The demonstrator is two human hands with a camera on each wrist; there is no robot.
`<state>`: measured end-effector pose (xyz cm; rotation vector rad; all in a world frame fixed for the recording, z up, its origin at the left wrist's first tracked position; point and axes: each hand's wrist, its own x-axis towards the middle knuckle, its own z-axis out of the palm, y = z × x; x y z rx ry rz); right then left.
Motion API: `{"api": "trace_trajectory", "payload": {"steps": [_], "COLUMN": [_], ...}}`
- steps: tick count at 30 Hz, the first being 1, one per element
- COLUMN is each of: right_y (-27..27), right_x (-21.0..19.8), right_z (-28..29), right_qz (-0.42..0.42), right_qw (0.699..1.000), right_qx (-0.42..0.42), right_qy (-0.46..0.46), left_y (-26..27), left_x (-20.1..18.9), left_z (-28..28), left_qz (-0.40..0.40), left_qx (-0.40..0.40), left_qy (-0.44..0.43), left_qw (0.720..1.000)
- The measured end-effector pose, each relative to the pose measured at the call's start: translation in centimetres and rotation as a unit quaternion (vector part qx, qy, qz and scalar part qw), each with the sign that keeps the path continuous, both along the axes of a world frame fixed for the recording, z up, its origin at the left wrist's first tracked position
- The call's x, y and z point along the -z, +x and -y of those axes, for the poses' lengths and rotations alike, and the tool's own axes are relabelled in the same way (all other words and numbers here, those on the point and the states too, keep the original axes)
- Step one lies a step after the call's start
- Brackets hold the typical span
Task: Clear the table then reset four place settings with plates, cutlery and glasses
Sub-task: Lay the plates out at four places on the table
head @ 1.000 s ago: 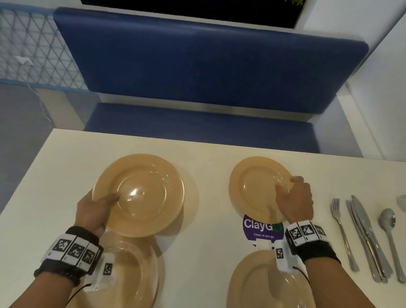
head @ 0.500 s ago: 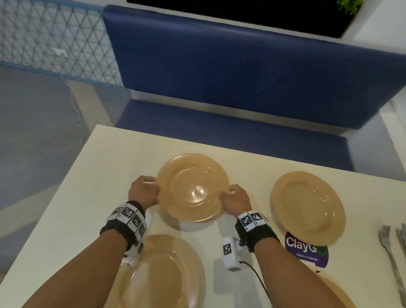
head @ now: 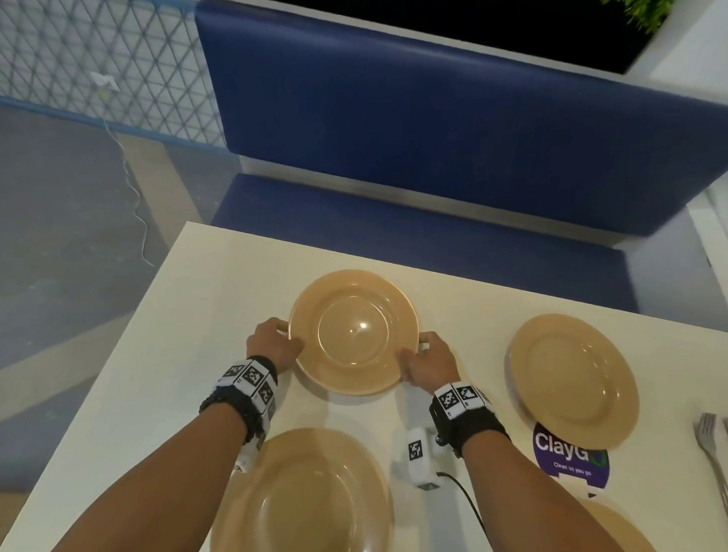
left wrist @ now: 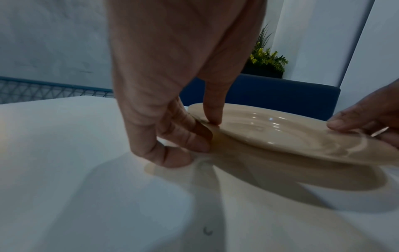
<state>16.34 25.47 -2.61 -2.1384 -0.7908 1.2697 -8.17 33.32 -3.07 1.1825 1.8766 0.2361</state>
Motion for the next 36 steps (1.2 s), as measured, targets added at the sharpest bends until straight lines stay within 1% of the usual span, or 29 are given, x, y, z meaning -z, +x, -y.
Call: {"api": "trace_trajectory", "payload": {"steps": [2,4,6,8,10,11,13,14,16,18,20,24,28,33,35,36], "right_y": [0.2,0.3,0.4,0.4,0.4,0.4,0.1,-0.2,-1.5,-3.4,-5.2,-6.2,-5.8,-5.0,-3.9,-3.0], "right_x": [0.0,0.1,0.2,-0.3,-1.1,-1.7,-2.3,-2.3,-2.2,-2.0,-1.5,-0.3,-0.7,-1.1,-1.6,-1.9], "right_z": [0.0,0.1,0.3,0.8,2.2,3.3,6.9,9.1,13.7,17.6,20.0,22.3,22.9,23.3,24.2,24.9], "right_qz": [-0.011,-0.015,-0.024,-0.039,-0.027,-0.006,0.042,0.053,0.044,0.001,-0.031,0.004,0.003,0.026,0.066,0.112], "right_qw": [1.0,1.0,1.0,0.999,0.999,1.0,0.995,0.99,0.976,0.965,0.965,0.977,0.982,0.985,0.989,0.989], "right_qx": [0.014,0.008,0.003,0.018,0.016,-0.007,-0.083,-0.125,-0.202,-0.242,-0.24,-0.205,-0.183,-0.162,-0.129,-0.099], "right_qy": [-0.005,-0.012,-0.012,-0.012,-0.015,-0.016,-0.022,-0.032,-0.07,-0.1,-0.097,-0.058,-0.044,-0.049,-0.035,-0.021], "left_y": [-0.1,-0.2,-0.4,-1.0,-2.1,-2.8,-4.6,-5.8,-8.4,-10.5,-11.7,-12.2,-11.8,-10.7,-10.3,-10.3], "left_x": [0.0,0.1,-0.1,-0.1,-0.3,-0.5,-1.3,-1.6,-1.8,-1.7,-1.6,-1.2,-0.7,-0.8,-1.2,-1.2], "left_z": [0.1,0.2,0.4,0.6,1.4,2.2,4.9,6.6,10.5,13.9,16.6,19.7,20.0,19.4,19.3,19.2], "left_qz": [0.001,0.005,0.019,0.033,0.034,0.026,0.003,-0.01,-0.014,0.017,0.058,0.086,0.1,0.083,0.079,0.078], "left_qx": [0.001,-0.002,-0.008,-0.023,-0.015,0.008,0.081,0.115,0.146,0.131,0.102,0.077,0.075,0.097,0.107,0.11], "left_qy": [-0.001,-0.005,-0.002,0.001,0.001,0.002,-0.008,-0.018,-0.041,-0.067,-0.088,-0.104,-0.102,-0.103,-0.111,-0.113], "left_qw": [1.0,1.0,1.0,0.999,0.999,1.0,0.997,0.993,0.988,0.989,0.989,0.988,0.987,0.986,0.985,0.984]}}
